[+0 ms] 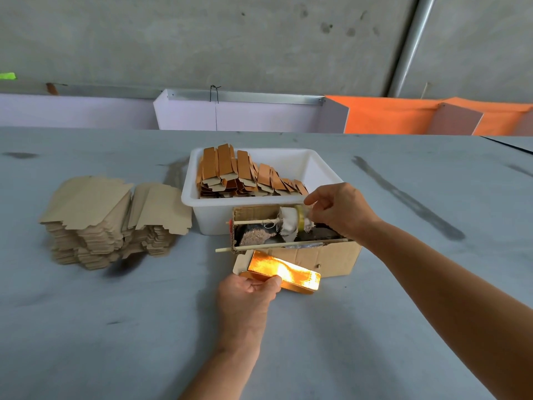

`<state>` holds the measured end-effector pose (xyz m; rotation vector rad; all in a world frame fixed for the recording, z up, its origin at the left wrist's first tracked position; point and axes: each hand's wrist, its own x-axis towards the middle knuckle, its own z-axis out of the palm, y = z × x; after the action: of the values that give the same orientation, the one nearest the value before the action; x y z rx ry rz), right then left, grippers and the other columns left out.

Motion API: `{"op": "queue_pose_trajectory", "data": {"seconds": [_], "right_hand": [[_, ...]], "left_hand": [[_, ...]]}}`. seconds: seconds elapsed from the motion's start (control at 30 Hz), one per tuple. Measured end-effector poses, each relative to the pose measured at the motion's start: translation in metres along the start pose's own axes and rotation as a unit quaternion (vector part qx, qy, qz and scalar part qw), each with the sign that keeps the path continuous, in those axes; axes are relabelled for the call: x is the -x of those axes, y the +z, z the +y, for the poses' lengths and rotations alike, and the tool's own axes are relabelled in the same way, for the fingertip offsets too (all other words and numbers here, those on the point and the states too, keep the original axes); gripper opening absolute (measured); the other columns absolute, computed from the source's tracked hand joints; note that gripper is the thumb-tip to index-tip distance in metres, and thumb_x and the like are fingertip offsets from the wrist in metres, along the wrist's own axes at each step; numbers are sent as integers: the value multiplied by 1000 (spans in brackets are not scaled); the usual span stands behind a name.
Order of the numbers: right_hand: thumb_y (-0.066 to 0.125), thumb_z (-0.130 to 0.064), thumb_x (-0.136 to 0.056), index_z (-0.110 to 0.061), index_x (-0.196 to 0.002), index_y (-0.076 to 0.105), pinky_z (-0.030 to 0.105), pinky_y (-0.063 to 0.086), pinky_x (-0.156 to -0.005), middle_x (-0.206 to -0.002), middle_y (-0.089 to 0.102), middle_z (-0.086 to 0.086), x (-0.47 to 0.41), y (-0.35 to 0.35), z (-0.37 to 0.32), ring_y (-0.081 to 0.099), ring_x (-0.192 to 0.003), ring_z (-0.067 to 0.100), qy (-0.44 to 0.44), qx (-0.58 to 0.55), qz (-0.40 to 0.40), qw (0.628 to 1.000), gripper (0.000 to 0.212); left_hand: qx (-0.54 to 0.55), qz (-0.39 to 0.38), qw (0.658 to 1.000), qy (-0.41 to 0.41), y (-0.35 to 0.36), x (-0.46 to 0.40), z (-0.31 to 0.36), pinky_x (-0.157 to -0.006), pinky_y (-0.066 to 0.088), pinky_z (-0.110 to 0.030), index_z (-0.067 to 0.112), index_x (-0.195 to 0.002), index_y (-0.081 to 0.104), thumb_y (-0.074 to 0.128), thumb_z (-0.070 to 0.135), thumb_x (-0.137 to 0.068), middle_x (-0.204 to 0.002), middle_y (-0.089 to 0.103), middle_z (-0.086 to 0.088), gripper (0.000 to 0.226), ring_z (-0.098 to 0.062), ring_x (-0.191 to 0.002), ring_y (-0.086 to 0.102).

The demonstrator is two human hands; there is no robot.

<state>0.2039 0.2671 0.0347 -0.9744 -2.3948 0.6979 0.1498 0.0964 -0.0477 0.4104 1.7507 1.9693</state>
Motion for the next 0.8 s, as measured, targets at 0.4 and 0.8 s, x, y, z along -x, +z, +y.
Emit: {"op": "queue_pose_trajectory", "data": {"seconds": [0.4,0.8], "right_hand": [[73,-8,-79,-15,-78,70,10,41,-57,-79,60,-5,4,4,1,54,-70,6,41,-27,-6,999,8],[75,-10,-77,-15,-78,69,12,39,-55,-80,60,-4,8,4,1,54,-71,8,48,-34,-1,998,7]], "left_hand": [[-7,9,1000,-4,0,0,1,-55,53,-22,18,-60,65,75,0,-72,-57,70,3,24,-13,-56,69],[-5,10,1000,7,-1,0,-1,-49,50,-15,16,-59,67,76,0,-71,-57,70,3,22,-10,-54,67]]}}
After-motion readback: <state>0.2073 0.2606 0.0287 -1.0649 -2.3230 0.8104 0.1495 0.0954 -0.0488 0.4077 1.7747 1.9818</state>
